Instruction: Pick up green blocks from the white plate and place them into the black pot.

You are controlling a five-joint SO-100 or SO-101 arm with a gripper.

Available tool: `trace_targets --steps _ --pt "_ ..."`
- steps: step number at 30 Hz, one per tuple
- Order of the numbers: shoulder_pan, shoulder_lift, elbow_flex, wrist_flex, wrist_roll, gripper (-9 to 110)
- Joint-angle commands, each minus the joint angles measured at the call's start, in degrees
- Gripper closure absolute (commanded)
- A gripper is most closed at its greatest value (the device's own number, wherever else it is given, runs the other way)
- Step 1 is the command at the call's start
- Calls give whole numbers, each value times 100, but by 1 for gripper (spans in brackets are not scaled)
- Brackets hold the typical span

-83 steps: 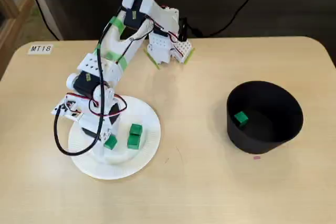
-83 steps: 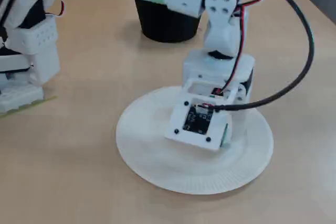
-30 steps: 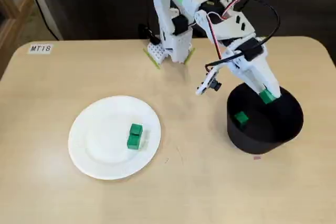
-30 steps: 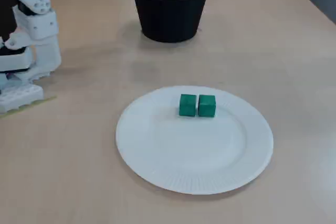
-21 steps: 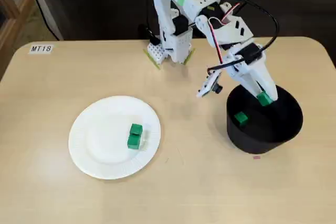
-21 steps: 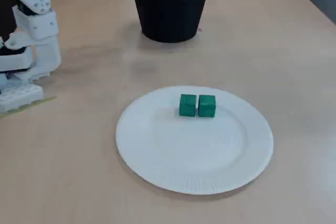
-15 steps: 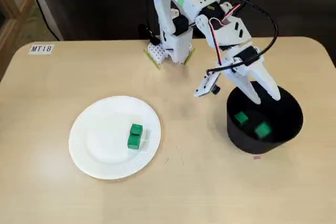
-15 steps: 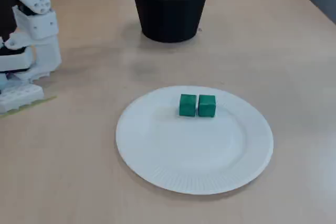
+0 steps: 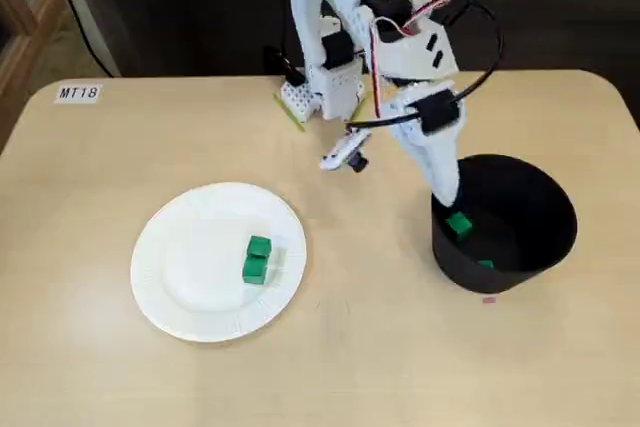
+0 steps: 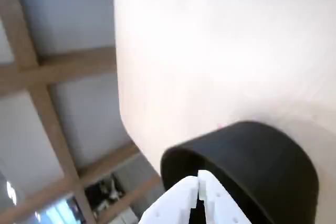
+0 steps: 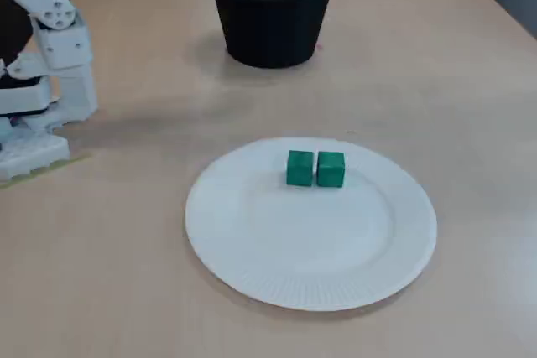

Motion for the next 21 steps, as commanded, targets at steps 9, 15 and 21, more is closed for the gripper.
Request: trace_targets --steps 9,15,21 --pt "2013 -738 -967 1081 -105 104" --pt "2566 -1327 -1854 2294 -589 104" --pt "2874 -1828 -2303 3182 -1204 104"
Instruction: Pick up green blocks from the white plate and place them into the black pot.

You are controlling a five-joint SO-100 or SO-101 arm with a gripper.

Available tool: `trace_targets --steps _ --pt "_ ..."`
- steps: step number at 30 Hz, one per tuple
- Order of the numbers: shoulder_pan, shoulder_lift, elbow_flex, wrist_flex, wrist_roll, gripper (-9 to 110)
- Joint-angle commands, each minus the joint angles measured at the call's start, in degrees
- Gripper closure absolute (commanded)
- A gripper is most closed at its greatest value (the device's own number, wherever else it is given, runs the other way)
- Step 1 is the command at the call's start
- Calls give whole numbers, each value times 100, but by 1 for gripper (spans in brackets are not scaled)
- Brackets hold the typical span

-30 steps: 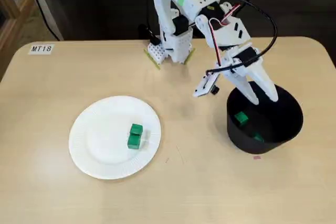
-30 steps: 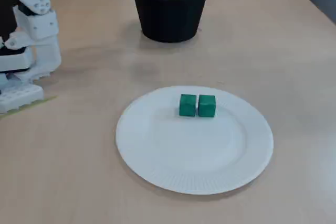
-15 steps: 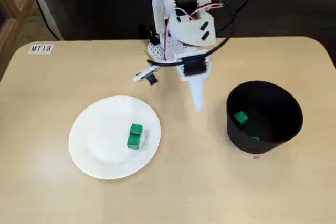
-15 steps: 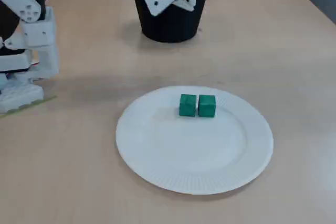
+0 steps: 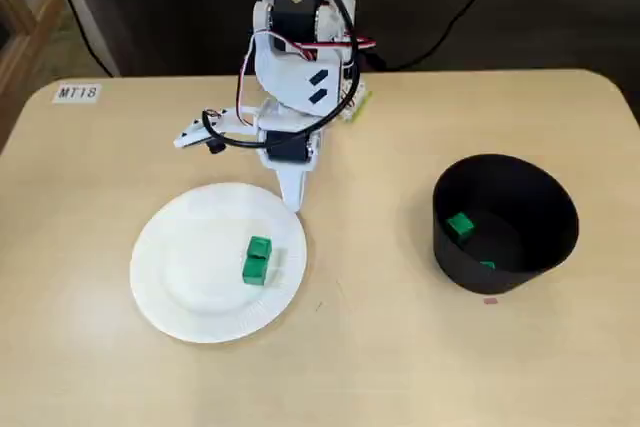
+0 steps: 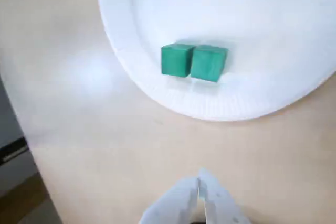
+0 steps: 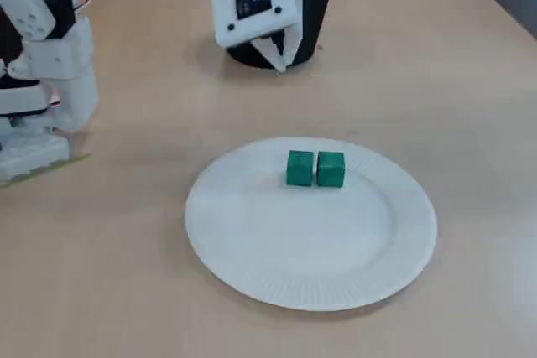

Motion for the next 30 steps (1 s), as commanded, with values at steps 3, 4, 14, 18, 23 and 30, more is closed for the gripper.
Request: trace_targets --steps 3,4,14,18,23,30 --pt "185 -571 -677 686 -598 104" --pt "211 -668 -677 738 -598 104" --pt "404 -1310 -773 1028 1503 104" --pt "387 -1819 -1222 1151 3015 104" --pt "536 -2769 -2391 1617 3621 104" --pt "721 -2514 -2522 1573 4931 104"
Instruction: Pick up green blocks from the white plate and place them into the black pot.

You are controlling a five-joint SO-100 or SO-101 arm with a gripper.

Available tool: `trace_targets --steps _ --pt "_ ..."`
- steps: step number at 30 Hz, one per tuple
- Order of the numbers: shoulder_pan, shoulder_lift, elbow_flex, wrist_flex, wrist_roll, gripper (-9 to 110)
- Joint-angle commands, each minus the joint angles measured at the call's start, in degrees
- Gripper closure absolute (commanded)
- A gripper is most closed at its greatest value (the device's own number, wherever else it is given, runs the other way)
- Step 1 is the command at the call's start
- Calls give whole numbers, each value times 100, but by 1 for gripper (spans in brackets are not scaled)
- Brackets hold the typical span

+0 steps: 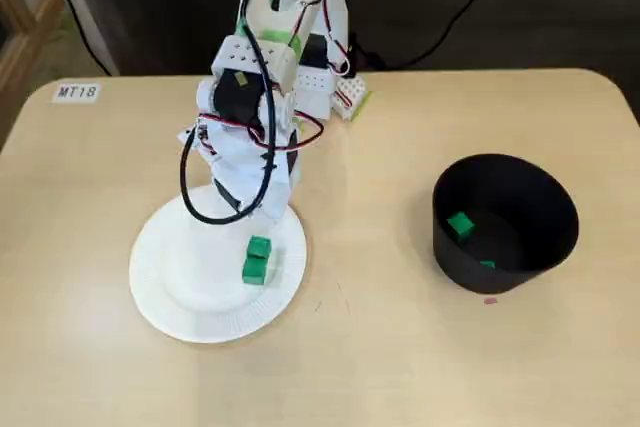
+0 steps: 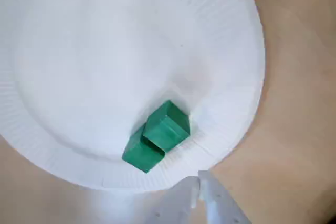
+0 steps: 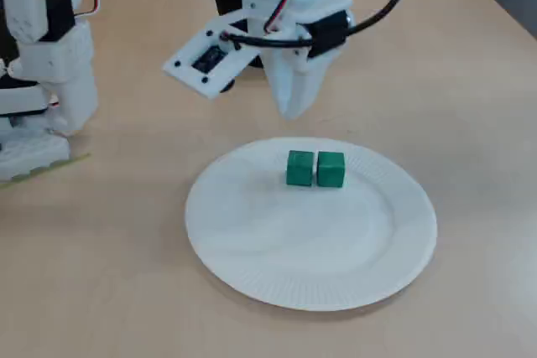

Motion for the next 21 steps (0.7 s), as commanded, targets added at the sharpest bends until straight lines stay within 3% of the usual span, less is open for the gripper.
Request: trace_targets --steps 1,8,14,21 --pt "70 352 -255 -9 448 104" --pt "-255 527 -193 185 1345 104" --pt "-378 176 97 457 2689 104" --pt "-132 -246 -18 422 3349 99"
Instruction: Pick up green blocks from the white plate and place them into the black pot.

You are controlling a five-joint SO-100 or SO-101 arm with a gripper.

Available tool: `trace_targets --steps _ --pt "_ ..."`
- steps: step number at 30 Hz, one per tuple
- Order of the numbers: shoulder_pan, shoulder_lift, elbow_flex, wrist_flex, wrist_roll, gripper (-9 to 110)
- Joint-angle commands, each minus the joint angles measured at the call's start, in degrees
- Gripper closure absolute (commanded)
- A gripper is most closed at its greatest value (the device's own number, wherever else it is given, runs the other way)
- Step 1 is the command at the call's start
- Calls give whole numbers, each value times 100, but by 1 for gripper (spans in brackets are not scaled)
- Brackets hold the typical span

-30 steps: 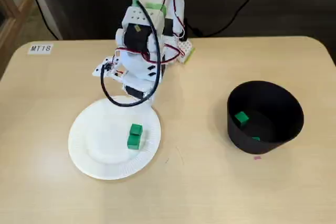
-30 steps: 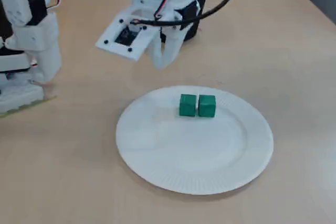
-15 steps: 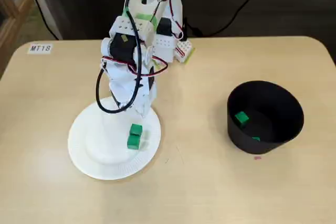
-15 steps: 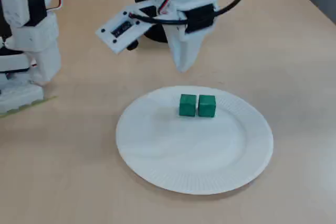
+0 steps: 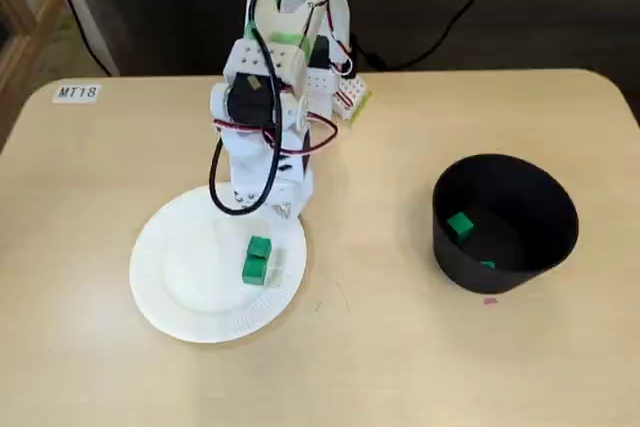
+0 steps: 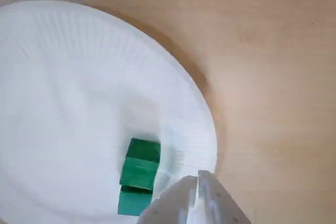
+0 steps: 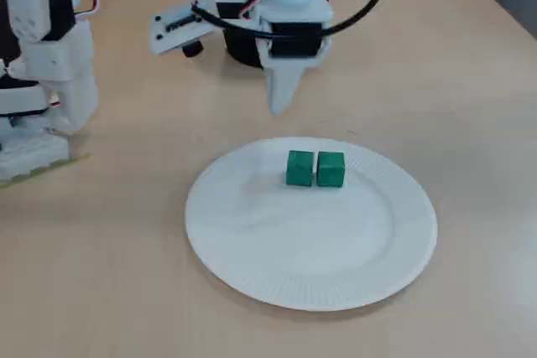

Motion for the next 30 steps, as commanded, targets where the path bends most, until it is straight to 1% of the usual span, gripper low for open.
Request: trace_targets --steps 1,5,14,23,30 --pt "114 -114 -202 -35 193 97" --pt "211 -325 -545 -35 70 89" --pt "343 -475 -958 -35 -79 82" --pt "334 -861 -1187 -44 -62 80" --pt "299 -1160 -1248 -70 176 81"
